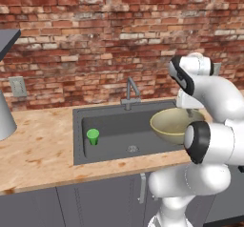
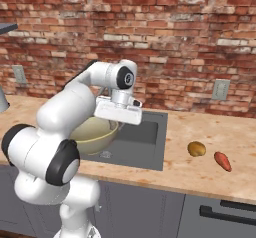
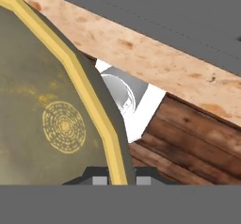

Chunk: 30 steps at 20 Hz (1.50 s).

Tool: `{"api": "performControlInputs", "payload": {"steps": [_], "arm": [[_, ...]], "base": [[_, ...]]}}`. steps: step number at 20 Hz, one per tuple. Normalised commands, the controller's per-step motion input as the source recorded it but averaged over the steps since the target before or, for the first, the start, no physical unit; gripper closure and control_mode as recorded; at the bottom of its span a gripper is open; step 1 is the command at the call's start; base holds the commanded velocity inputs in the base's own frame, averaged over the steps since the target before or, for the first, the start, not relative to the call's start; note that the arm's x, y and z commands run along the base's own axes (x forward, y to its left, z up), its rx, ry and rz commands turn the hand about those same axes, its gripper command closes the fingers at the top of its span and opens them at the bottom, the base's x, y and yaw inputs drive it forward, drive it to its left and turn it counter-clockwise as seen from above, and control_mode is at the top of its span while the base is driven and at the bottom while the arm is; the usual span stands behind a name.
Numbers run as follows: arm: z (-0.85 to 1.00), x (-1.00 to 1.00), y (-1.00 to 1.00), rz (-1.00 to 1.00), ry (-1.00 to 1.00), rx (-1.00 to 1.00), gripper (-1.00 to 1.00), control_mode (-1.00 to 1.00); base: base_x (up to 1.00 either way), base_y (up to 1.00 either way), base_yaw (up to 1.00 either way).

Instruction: Remove the potato and sweet potato from the sink. Then move the bowl and cup from the counter to the sink for washing.

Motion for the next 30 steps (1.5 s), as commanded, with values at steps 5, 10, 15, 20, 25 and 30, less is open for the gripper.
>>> {"api": "performControlInputs", "payload": {"steps": [5, 10, 15, 20, 25, 30], "arm": [[0.0, 0.18, -0.09, 0.16, -0.03, 0.03, 1.0, -1.0], [0.0, 0.23, -0.07, 0.15, 0.0, 0.08, 1.0, -1.0], [0.0, 0.22, -0.1, 0.12, 0.0, 0.09, 1.0, -1.0], [0.0, 0.15, -0.11, 0.06, 0.0, 0.09, 1.0, -1.0], [-0.01, 0.05, -0.07, 0.0, 0.0, 0.11, 1.0, -1.0], [-0.05, 0.0, -0.01, 0.0, 0.0, 0.09, 1.0, -1.0]], "base": [[0.0, 0.0, 0.0], [0.0, 0.0, 0.0], [0.0, 0.0, 0.0], [0.0, 0.0, 0.0], [0.0, 0.0, 0.0], [0.0, 0.0, 0.0]]}}
